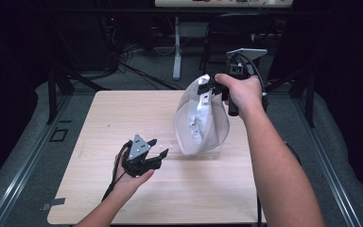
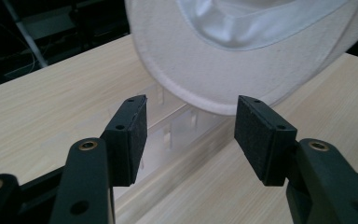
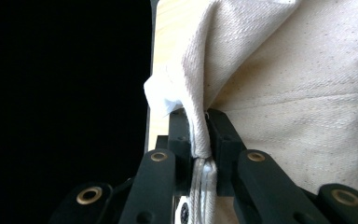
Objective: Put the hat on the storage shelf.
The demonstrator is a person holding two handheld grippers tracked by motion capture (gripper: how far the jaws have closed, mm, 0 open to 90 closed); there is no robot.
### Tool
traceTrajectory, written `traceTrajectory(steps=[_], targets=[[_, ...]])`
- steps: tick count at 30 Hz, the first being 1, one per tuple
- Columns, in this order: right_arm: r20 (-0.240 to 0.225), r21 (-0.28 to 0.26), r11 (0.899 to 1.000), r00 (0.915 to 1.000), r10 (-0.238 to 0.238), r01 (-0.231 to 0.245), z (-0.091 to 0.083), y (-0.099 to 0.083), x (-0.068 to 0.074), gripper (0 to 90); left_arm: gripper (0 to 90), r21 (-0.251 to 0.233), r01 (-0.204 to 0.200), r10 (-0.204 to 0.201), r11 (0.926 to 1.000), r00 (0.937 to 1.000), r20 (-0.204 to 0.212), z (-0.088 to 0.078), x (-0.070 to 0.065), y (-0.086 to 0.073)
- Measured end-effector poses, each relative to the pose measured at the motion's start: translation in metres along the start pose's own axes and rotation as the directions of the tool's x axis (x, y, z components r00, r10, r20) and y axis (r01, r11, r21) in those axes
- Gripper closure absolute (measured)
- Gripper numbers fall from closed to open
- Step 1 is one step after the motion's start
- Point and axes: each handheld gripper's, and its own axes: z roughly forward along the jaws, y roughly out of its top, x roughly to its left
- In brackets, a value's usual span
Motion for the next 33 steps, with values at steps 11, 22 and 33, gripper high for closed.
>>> traceTrajectory(steps=[11,22,33], targets=[[-0.004,-0.028,0.999,0.9997,0.026,-0.026,0.019,0.009,0.012,81.1,42.1,0.007,-0.084,0.084,0.9965,0.9964,0.014,0.026,-0.024,0.017],[-0.021,-0.038,0.999,0.9993,0.030,-0.030,0.025,0.011,0.022,81.1,41.5,0.056,-0.146,0.147,0.9877,0.9889,-0.020,0.044,-0.041,0.018],[-0.027,-0.053,0.998,0.9990,0.035,-0.037,0.024,0.010,0.022,81.0,74.0,0.092,-0.096,0.104,0.9911,0.9909,-0.086,0.051,-0.026,0.018]])
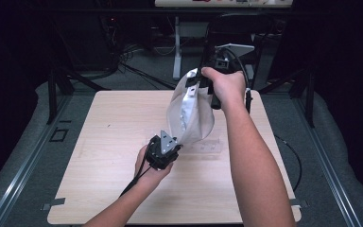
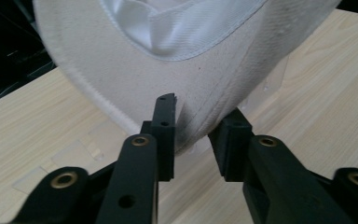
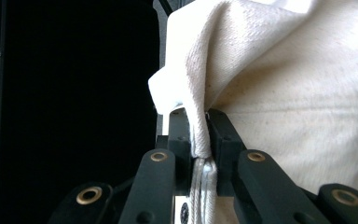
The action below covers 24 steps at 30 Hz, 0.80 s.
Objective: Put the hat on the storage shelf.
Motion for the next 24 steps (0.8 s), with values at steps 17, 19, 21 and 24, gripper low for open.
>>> traceTrajectory(steps=[17,19,21,24], targets=[[0.022,-0.009,1.000,0.9994,-0.028,0.029,0.000,0.001,-0.001,81.1,81.7,-0.049,0.057,-0.046,0.9972,0.9788,0.199,0.010,0.021,0.004],[0.028,-0.006,1.000,0.9992,-0.027,0.027,0.002,0.001,-0.003,81.1,81.9,-0.051,0.054,-0.043,0.9972,0.9768,0.210,0.013,0.020,0.003],[0.033,-0.002,1.000,0.9991,-0.027,0.027,0.004,0.001,-0.005,81.1,82.1,-0.047,0.058,-0.046,0.9972,0.9740,0.222,0.016,0.019,0.002],[0.043,0.007,1.000,0.9987,-0.028,0.028,0.007,0.000,-0.007,81.1,82.1,-0.038,0.058,-0.048,0.9976,0.9725,0.228,0.021,0.016,-0.002]])
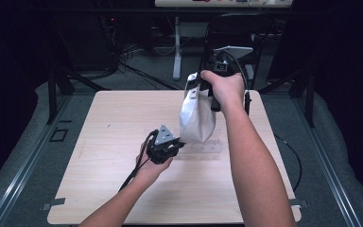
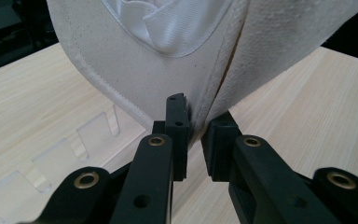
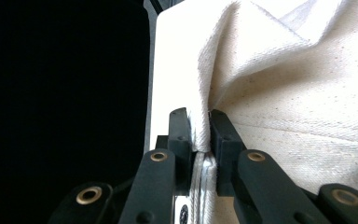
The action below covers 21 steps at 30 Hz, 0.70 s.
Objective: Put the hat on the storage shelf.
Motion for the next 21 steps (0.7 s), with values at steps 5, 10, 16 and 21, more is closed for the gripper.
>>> traceTrajectory(steps=[5,10,16,21], targets=[[0.007,0.002,1.000,1.0000,0.003,-0.003,0.005,0.000,-0.005,81.1,82.2,-0.006,0.022,-0.021,0.9998,0.9997,0.010,0.001,0.001,-0.005],[0.014,0.014,1.000,0.9999,-0.008,0.008,0.010,-0.001,-0.003,81.1,83.4,0.021,0.031,-0.030,0.9993,0.9992,-0.026,-0.001,0.003,-0.010],[0.008,0.032,0.999,0.9998,-0.018,0.018,0.021,-0.004,-0.003,81.0,85.0,0.034,0.068,-0.066,0.9971,0.9962,-0.056,0.000,-0.001,-0.014],[0.022,0.040,0.999,0.9993,-0.029,0.028,0.026,-0.004,-0.007,81.0,85.3,0.047,0.094,-0.091,0.9945,0.9939,-0.063,0.002,-0.001,-0.017]])
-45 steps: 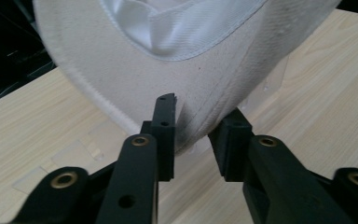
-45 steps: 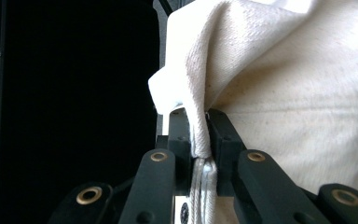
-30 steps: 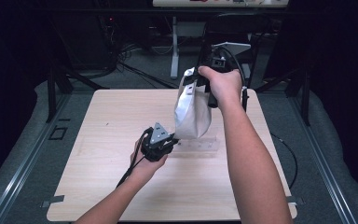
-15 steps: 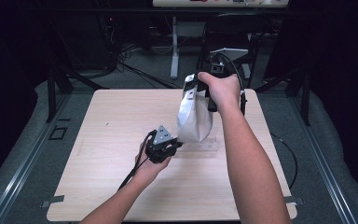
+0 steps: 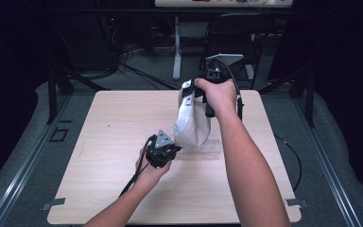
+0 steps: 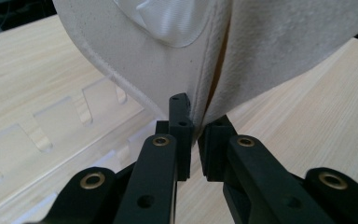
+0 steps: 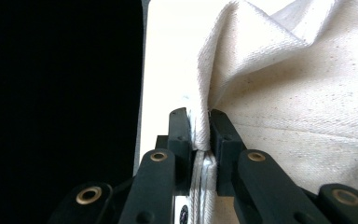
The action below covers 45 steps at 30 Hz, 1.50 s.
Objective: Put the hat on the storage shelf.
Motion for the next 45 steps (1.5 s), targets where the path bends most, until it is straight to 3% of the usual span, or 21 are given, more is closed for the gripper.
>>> traceTrajectory(steps=[4,12,14,19,24,34,37,45], targets=[[0.020,0.018,1.000,0.9997,0.011,-0.012,0.004,-0.001,-0.005,81.1,85.5,0.010,0.035,-0.035,0.9993,0.9994,-0.003,0.002,0.003,-0.003],[0.043,0.026,0.999,0.9989,0.017,-0.018,0.006,-0.003,-0.015,81.2,85.5,0.067,0.035,-0.035,0.9971,0.9994,-0.003,0.006,0.007,-0.012],[0.074,0.036,0.999,0.9970,0.019,-0.022,0.009,-0.003,-0.016,81.1,85.5,0.088,0.025,-0.024,0.9958,0.9997,-0.009,0.011,0.006,-0.017],[0.075,0.050,0.999,0.9971,0.016,-0.020,0.016,-0.004,-0.020,81.2,85.4,0.069,0.046,-0.045,0.9966,0.9989,-0.007,0.011,0.006,-0.019],[0.077,0.050,0.999,0.9970,0.012,-0.016,0.016,-0.004,-0.020,81.1,83.6,0.059,0.035,-0.035,0.9976,0.9993,-0.011,0.011,0.005,-0.020],[0.082,0.043,0.999,0.9966,0.011,-0.014,0.016,-0.006,-0.020,80.7,63.9,0.040,0.035,-0.035,0.9986,0.9993,-0.009,0.006,0.001,-0.019],[0.086,0.053,0.999,0.9963,0.000,-0.005,0.015,-0.006,-0.020,80.5,55.4,0.043,0.054,-0.054,0.9976,0.9986,0.002,0.003,0.002,-0.019],[0.103,0.050,0.999,0.9946,-0.016,0.011,0.014,-0.008,-0.016,79.4,48.3,0.017,0.073,-0.072,0.9972,0.9973,-0.011,-0.015,0.007,-0.023]])
